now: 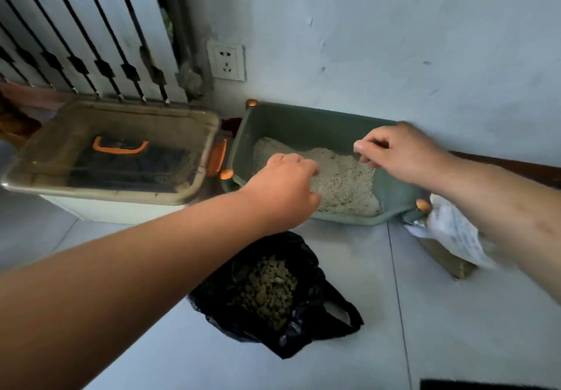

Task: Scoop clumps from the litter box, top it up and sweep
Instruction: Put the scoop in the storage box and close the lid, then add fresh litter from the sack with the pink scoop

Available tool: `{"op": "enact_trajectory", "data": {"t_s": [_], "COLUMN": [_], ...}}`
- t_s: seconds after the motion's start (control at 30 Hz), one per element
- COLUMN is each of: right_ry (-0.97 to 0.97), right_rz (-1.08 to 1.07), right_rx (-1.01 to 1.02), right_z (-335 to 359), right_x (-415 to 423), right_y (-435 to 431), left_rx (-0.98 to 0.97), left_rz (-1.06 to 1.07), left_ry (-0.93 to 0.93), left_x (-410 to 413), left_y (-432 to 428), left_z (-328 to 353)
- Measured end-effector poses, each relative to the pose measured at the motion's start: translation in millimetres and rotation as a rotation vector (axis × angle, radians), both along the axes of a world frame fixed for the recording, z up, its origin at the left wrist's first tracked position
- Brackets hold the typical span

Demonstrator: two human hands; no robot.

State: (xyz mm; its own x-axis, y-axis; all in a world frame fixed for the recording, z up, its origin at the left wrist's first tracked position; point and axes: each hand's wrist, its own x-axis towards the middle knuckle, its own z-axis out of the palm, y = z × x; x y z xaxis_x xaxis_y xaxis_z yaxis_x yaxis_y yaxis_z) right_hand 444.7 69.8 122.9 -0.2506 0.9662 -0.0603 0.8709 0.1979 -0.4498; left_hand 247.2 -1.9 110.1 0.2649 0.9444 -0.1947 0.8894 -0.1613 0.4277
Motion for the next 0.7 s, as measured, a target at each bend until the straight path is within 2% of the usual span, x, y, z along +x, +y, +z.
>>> {"op": "enact_trajectory", "data": {"t_s": [0.17,0.37,0.53,0.7], "right_ry": [0.21,0.391,0.327,0.249], "right_rz": [-0.073,-0.415,-0.623,-0.699], "right_rx": [-0.02,0.022,0.013,0.025], "right_z": [-6.1,-63.5,-99.2,-116.1], "right_x": [57.3,176.9,246.7,286.9], "right_y": [-7.4,-13.5,-36.0,-41.3], "left_rx": [-0.122,-0.258,-0.289,-0.244], "left_rz": [0.029,0.146,0.239,0.258], "left_ry": [-0.041,-0.117,-0.178,-0.114], "left_x": [57.7,175.4,235.0,261.0], "left_y": [6.5,39.4,51.0,59.6], "left_z": [1.7,-28.9,-55.1,-66.0]}}
